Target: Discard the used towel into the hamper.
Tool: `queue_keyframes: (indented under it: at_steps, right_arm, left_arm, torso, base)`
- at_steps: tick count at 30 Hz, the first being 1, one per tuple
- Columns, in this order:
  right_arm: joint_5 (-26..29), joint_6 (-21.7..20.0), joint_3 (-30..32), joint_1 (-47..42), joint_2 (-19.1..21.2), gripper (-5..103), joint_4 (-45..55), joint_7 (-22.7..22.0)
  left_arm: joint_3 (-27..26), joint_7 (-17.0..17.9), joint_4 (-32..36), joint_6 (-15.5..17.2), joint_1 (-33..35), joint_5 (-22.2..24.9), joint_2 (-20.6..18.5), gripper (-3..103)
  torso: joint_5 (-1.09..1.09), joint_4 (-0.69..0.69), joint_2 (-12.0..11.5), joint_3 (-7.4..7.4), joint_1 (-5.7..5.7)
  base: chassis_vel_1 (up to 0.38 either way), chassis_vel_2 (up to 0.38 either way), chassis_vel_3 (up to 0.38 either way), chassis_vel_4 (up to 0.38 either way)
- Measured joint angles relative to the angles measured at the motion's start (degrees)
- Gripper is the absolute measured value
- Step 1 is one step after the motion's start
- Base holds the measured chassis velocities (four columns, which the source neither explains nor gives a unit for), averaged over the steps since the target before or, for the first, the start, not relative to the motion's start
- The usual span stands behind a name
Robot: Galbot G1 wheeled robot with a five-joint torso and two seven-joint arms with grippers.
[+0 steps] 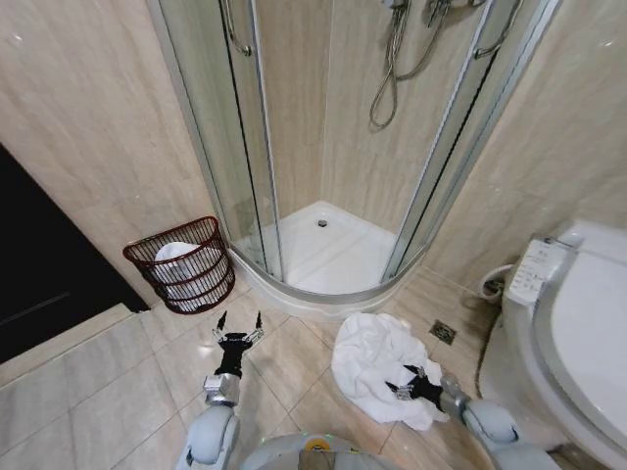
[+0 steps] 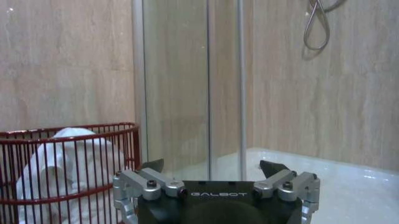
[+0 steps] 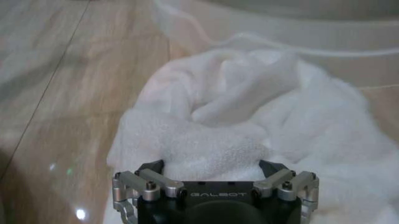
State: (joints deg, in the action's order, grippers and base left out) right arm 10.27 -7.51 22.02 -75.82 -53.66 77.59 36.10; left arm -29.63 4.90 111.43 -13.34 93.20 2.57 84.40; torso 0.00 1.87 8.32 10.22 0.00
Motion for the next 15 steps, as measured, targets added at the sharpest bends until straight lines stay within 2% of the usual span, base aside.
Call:
queue_keyframes:
  at_steps: [5,7,11,15]
  right_arm:
    - [-0.48,3.31,-5.31,4.98,0.12,100,-5.32,0.97]
    - [-0.89,4.63,-7.82,8.63,-0.64,100,-9.19,2.65]
    - [-3.40,6.90,-8.32,12.81,-2.88,100,-15.42,5.01]
    - [-4.73,7.46,-7.09,14.29,-4.68,100,-19.07,5.88]
  left_arm:
    - [0.53,-0.39,-0.17,0.61,-0.84,-0.28,0.02,100]
    - [0.83,-0.54,-0.88,0.89,-1.55,-0.44,0.11,100]
    - [0.89,-0.58,-1.32,1.15,-1.76,-0.54,0.21,100]
    - [0.91,-0.60,-1.34,1.18,-1.17,-0.63,0.10,100]
  torso:
    - [0.02,-0.01,0.00,0.01,0.00]
    - [-0.02,0.00,0.00,0.01,0.00]
    - [0.01,0.00,0.00,0.01,0.00]
    - [-0.01,0.00,0.01,0.01,0.00]
  base:
    - [0.000,0.000,0.000,0.000]
    - [0.000,0.000,0.000,0.000]
    - [0.000,0.000,0.000,0.000]
    - [0.000,0.000,0.000,0.000]
